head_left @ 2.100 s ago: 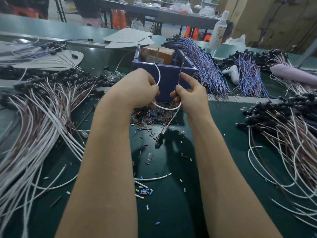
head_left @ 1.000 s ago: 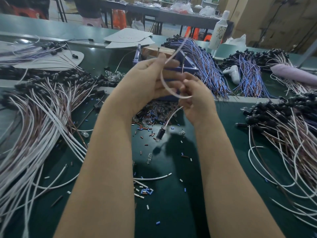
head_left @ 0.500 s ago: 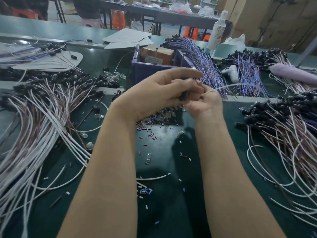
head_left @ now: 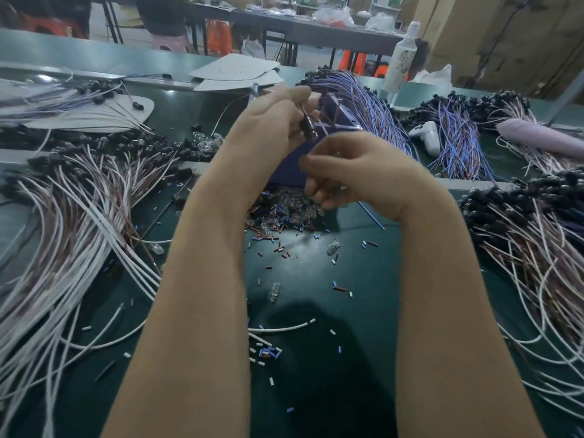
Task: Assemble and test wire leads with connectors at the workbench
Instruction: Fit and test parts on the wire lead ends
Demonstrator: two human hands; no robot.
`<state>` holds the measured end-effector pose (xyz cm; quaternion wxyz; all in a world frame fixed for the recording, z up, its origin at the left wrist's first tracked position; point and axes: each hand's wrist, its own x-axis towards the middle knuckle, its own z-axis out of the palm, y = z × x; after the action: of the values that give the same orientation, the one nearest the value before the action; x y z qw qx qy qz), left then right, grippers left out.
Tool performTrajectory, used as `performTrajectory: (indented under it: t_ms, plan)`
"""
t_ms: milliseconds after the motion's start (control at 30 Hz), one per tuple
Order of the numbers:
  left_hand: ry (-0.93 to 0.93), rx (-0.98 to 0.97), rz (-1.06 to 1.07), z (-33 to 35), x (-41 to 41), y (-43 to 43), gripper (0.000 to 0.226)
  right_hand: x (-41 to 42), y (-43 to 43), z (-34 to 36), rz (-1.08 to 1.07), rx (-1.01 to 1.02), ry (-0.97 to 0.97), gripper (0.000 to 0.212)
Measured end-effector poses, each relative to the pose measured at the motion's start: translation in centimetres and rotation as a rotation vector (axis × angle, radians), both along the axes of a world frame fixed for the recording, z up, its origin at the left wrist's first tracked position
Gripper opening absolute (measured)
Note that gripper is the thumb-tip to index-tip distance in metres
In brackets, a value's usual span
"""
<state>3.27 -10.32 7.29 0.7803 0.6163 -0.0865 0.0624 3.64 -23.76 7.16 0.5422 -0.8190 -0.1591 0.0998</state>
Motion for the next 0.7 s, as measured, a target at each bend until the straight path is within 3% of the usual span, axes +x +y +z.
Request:
performTrajectory:
  t_ms: [100, 200, 267, 333, 400, 500, 700]
  plan:
    - [0.009, 0.045, 0.052, -0.1, 0.3, 0.1, 0.035, 0.0, 0.0, 0.7, -0.067, 0.187, -0.156, 0.019]
    - [-0.004, 0.133, 0.046, -0.1, 0.4, 0.2, 0.035, 0.2, 0.7, 0.7, -0.075, 0.181, -0.361, 0.017]
    - [-0.064, 0.359, 0.098, -0.3, 0.5, 0.5, 0.034, 0.5, 0.9, 0.6, -0.135, 0.202, -0.442, 0.006]
    - [-0.183, 0.660, 0.214, -0.4, 0.5, 1.0, 0.029, 0.7, 0.8, 0.4, -0.243, 0.215, -0.502, 0.010]
    - [-0.291, 0.830, 0.267, -0.2, 0.3, 1.2, 0.023, 1.0, 0.8, 0.1, -0.331, 0.220, -0.527, 0.016]
    - [-0.356, 0.874, 0.208, -0.3, 0.2, 1.1, 0.018, 1.3, 0.6, -0.4, -0.372, 0.231, -0.499, 0.023]
    - [-0.315, 0.709, 0.114, -1.3, 0.3, 0.2, 0.017, 1.8, -0.4, -1.0, -0.311, 0.298, -0.302, 0.026]
